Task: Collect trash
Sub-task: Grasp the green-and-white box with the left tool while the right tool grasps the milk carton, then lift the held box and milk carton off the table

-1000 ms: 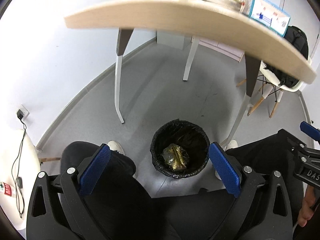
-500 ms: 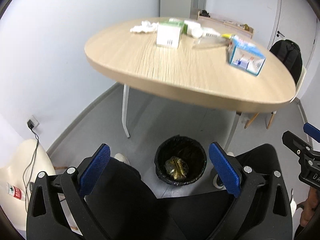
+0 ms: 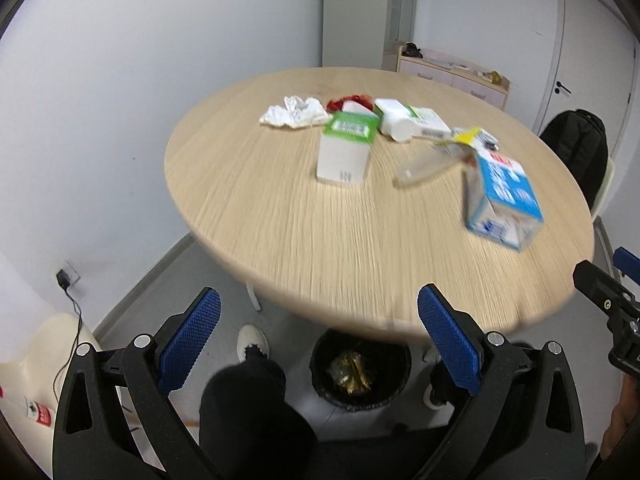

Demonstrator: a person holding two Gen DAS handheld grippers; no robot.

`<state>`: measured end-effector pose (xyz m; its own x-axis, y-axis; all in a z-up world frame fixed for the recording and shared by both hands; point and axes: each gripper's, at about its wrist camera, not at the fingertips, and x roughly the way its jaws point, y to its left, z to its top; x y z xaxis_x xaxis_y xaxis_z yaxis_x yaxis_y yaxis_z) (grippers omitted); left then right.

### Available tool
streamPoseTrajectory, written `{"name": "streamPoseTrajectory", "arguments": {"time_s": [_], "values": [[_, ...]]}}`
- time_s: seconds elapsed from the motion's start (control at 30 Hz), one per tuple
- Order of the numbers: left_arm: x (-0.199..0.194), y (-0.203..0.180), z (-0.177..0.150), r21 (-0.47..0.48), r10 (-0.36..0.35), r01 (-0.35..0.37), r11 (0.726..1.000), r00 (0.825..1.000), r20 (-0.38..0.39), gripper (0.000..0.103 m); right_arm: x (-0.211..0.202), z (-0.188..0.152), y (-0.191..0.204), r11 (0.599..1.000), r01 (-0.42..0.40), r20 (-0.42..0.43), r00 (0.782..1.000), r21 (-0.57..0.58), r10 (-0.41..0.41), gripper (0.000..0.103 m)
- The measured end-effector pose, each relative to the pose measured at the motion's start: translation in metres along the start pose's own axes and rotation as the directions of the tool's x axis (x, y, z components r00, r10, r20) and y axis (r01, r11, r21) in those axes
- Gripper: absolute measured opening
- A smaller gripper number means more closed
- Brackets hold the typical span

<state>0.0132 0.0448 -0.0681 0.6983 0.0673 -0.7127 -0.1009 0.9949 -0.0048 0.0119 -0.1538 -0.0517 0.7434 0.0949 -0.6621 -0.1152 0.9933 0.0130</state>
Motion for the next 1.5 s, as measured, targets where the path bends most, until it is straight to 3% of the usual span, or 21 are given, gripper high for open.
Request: {"name": "streamPoseTrajectory", "arguments": {"time_s": [0.2,0.4,0.73,0.8,1.03,1.17,1.27,1.5], "values": [[0.040,0.003,0.050,-0.005,0.005,-0.005,1.000,1.000,-0.012,0.096,0.046,0.041,0.005,1.000,0.000,-0.027,1.000,0.015,0.000,0.095],[0.069,-0.002,0.082,0.004,-0.009,0.009,1.000,1.000,-0.023,0.096,0.079,0.062,0.013,1.000,0.009,-0.059,0.998,0.017,-0.008,0.095],[0.101,-0.021,0.102,0.028,-0.023,0.024,0.999,0.999,-0.039,0.092,0.098,0.072,0.009,0.999,0.008,-0.080,0.997,0.036,-0.005,0.095],[0.106,-0.022,0.105,0.026,-0.019,0.020,0.999,0.999,-0.045,0.091,0.098,0.075,0.005,0.998,-0.023,-0.083,0.996,0.060,0.028,0.095],[0.114,-0.021,0.112,0.035,-0.002,0.004,0.999,0.999,-0.047,0.083,0.110,0.078,0.026,0.999,-0.021,-0.122,0.992,0.040,0.026,0.095],[0.119,-0.022,0.113,0.036,-0.004,0.006,0.999,0.998,-0.056,0.065,0.120,0.073,0.030,0.999,-0.004,-0.155,0.988,0.047,0.011,0.079],[0.121,-0.025,0.111,0.049,-0.012,0.015,0.999,0.997,-0.072,0.051,0.122,0.070,0.022,0.998,-0.006,-0.158,0.987,0.070,0.017,0.075],[0.117,-0.028,0.106,0.054,-0.012,0.016,0.998,0.997,-0.071,0.049,0.117,0.064,0.011,0.997,-0.005,-0.137,0.990,0.073,0.015,0.064]]}}
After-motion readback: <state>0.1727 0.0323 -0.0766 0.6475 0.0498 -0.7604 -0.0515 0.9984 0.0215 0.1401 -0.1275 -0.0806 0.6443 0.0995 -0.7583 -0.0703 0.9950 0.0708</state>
